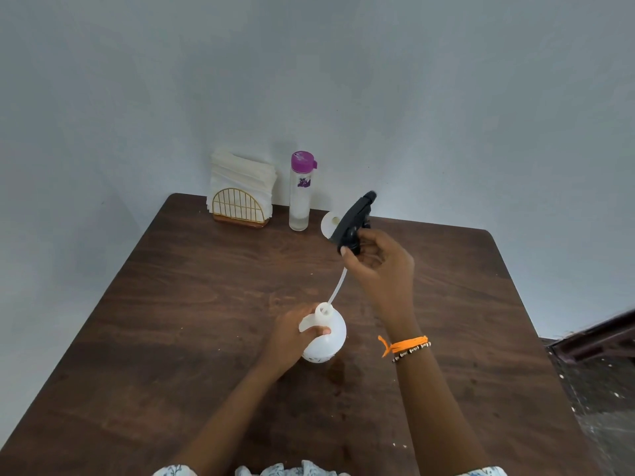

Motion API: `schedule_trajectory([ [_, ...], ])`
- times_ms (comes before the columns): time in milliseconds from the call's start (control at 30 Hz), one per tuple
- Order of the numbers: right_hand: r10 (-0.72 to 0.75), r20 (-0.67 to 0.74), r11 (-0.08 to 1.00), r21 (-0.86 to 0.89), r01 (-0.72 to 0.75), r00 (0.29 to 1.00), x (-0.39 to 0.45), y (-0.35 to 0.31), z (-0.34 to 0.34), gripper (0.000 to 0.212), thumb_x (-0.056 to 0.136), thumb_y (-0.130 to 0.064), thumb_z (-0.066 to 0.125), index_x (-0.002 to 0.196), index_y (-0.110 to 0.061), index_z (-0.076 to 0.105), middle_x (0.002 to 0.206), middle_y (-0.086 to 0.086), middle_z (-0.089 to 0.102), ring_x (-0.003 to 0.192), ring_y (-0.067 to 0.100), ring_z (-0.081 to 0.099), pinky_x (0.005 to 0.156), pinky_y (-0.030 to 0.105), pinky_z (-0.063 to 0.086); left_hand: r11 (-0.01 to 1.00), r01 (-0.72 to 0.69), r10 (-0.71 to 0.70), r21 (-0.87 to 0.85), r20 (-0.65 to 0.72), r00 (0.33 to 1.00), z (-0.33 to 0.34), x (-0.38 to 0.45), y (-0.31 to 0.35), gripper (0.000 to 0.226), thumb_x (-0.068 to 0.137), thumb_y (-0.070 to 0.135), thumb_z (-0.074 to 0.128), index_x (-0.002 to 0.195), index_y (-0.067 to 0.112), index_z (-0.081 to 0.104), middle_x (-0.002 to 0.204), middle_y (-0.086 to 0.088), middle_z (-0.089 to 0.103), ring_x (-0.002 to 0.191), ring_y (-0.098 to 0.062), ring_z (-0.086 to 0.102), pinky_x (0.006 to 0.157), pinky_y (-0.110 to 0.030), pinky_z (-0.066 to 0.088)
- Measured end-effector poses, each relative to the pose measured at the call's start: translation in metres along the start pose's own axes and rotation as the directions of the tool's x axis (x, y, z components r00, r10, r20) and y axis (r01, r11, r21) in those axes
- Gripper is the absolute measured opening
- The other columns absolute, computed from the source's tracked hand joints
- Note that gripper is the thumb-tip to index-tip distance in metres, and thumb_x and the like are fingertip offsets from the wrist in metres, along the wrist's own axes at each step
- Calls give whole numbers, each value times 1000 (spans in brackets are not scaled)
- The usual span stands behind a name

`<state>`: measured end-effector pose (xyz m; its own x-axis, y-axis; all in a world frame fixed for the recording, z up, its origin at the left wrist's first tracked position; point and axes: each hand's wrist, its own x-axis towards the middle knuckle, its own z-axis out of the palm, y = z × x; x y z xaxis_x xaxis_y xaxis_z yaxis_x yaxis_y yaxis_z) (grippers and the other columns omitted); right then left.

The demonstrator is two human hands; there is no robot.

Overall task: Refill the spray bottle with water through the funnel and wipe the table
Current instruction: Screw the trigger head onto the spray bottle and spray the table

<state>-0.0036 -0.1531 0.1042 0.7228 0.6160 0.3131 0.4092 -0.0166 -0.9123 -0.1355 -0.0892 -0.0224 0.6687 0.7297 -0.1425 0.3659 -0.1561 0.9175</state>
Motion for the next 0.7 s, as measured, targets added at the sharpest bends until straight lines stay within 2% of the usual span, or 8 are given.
schedule_trajectory([
  [100,95,104,995,19,-98,990,-17,15,2,25,75,-7,74,98,-16,66,92,-3,71,81,6,68,75,17,54,1000,-5,5,-16,5,1000,-1,1,-2,39,74,34,73,110,23,65,111,6,66,103,-15,60,85,-29,50],
  [200,142,179,988,31,-149,974,-35,30,6,30,76,-6,73,94,-27,62,90,-11,69,84,3,67,74,14,52,999,30,-30,-26,5,1000,0,-2,0,54,65,52,68,111,23,65,111,5,66,102,-15,60,85,-34,53],
  [267,159,233,985,26,-170,959,-45,40,10,31,78,-6,71,98,-27,62,94,-10,67,88,3,65,76,14,51,998,61,-61,-5,1,998,0,-3,0,65,60,61,63,113,23,63,111,7,64,101,-14,60,81,-29,53],
  [333,145,269,988,4,-152,952,-52,50,12,27,80,-10,68,104,-22,65,100,-6,64,94,8,63,82,21,51,999,45,-45,4,-5,999,0,-5,1,64,60,62,61,110,23,64,106,8,64,97,-13,62,74,-20,50],
  [433,128,288,992,-39,-122,949,-55,55,13,26,80,-15,66,106,-15,66,100,-8,60,92,9,60,82,26,51,999,38,-38,30,-8,999,-1,-5,3,63,60,63,59,107,22,65,101,9,65,93,-12,62,68,-16,49],
  [533,104,269,991,-111,-76,958,-52,57,12,21,81,-13,68,102,-15,67,93,-15,59,86,4,57,73,16,46,998,54,-53,42,-11,999,0,-5,3,71,58,68,57,111,21,64,109,3,66,96,-16,62,75,-25,54],
  [600,91,243,989,-134,-59,966,-52,59,11,20,80,-12,69,100,-15,69,89,-14,61,82,4,57,69,11,43,997,53,-52,51,-12,999,0,-5,4,70,59,67,58,114,22,62,113,3,64,98,-16,61,79,-28,54],
  [700,77,228,985,-170,-39,971,-55,65,12,19,78,-11,70,98,-13,71,86,-8,63,79,5,58,67,9,42,996,58,-57,61,-18,998,1,-5,6,57,71,54,65,116,21,60,113,8,60,99,-12,57,73,-14,47],
])
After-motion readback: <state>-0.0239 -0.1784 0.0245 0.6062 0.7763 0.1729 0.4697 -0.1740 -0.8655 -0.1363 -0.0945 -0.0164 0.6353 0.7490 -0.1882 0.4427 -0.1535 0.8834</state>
